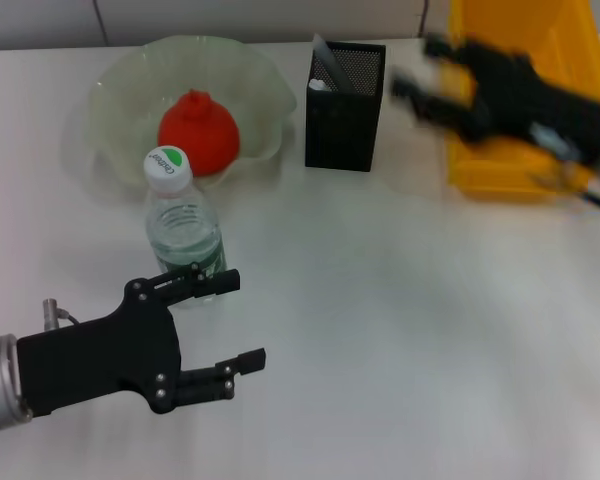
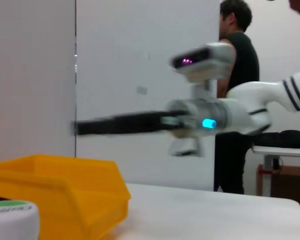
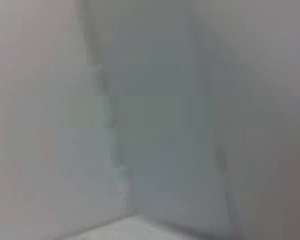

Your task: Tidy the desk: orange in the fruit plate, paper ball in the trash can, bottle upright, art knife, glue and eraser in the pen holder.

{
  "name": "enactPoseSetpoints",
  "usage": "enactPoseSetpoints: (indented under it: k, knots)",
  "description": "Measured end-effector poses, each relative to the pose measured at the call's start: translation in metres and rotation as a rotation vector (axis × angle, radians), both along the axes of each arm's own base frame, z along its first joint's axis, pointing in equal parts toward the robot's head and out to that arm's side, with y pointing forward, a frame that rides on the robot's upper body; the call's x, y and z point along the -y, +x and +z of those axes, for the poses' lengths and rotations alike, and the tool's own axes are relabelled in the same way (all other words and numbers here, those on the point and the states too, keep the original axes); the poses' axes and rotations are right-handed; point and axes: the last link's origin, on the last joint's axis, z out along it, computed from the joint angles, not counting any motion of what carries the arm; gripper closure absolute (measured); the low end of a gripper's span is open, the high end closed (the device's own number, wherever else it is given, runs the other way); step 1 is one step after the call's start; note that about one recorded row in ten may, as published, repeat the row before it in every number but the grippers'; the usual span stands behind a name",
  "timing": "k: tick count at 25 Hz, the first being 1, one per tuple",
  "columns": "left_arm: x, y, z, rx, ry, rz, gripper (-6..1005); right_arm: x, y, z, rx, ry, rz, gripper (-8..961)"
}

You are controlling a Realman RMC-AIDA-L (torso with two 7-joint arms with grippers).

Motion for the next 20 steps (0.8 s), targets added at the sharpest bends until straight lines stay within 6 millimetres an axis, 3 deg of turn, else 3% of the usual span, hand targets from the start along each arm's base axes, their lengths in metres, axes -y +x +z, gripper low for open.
enactPoseSetpoints:
  k: [1,4,5,6,8,12,20]
  knots:
    - [0.0,0.0,0.0,0.0,0.0,0.0,198,0.0,0.0,0.0,0.0,0.0,0.0,313]
    - [0.003,-0.001,0.005,0.006,-0.014,-0.007,198,0.055,0.015,0.005,0.087,-0.129,0.153,212]
    - [0.006,-0.003,0.005,-0.001,-0.035,-0.013,198,0.088,0.025,0.006,0.125,-0.212,0.252,178]
    - [0.006,-0.003,0.005,-0.001,-0.035,-0.013,198,0.088,0.025,0.006,0.125,-0.212,0.252,168]
    - [0.009,-0.004,0.004,-0.007,-0.051,-0.018,198,0.108,0.032,0.005,0.12,-0.271,0.29,149]
    - [0.012,-0.005,0.003,-0.012,-0.071,-0.016,198,0.116,0.039,-0.001,0.098,-0.303,0.264,111]
    - [0.013,-0.007,0.003,-0.018,-0.09,-0.005,198,0.107,0.041,-0.008,0.096,-0.297,0.23,111]
